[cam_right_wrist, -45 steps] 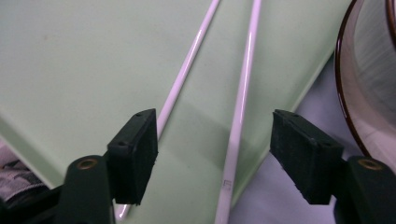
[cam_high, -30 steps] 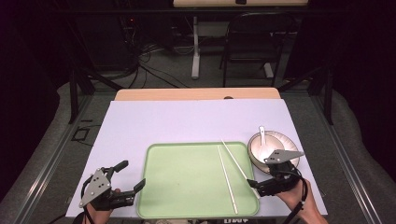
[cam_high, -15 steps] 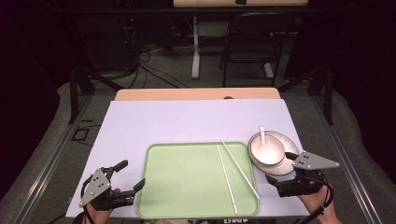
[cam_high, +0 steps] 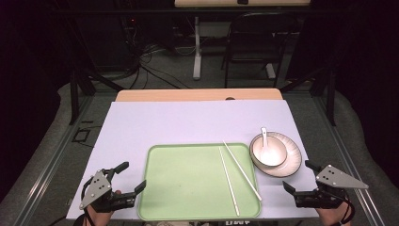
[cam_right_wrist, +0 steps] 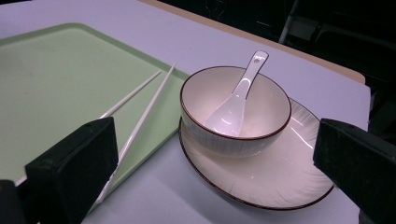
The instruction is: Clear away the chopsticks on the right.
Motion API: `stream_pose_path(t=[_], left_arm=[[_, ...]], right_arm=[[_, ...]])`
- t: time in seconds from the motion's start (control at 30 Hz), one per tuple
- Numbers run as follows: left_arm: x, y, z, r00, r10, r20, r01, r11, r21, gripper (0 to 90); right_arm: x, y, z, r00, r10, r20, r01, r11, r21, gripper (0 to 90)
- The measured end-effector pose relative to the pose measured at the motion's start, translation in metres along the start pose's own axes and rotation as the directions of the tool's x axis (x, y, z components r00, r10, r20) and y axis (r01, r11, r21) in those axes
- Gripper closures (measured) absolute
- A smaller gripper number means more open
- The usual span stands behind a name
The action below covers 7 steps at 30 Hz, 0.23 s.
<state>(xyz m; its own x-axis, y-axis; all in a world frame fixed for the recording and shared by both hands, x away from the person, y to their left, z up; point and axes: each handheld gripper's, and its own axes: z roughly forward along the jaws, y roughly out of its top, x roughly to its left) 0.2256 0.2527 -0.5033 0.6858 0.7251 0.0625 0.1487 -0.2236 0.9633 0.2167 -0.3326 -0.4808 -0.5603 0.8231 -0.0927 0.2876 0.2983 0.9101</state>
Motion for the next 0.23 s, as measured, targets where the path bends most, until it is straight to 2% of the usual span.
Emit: stream_pose_path(t=[0.23], left_arm=[[-0.0002,0.0003,0.0005,1.0000,0.000,0.004,0.000,1.0000,0.001,15.4]], right_arm=[[-0.0012,-0.0011,0.0008,1.0000,0.007,0.001,-0.007,1.000,0.006,0.0]])
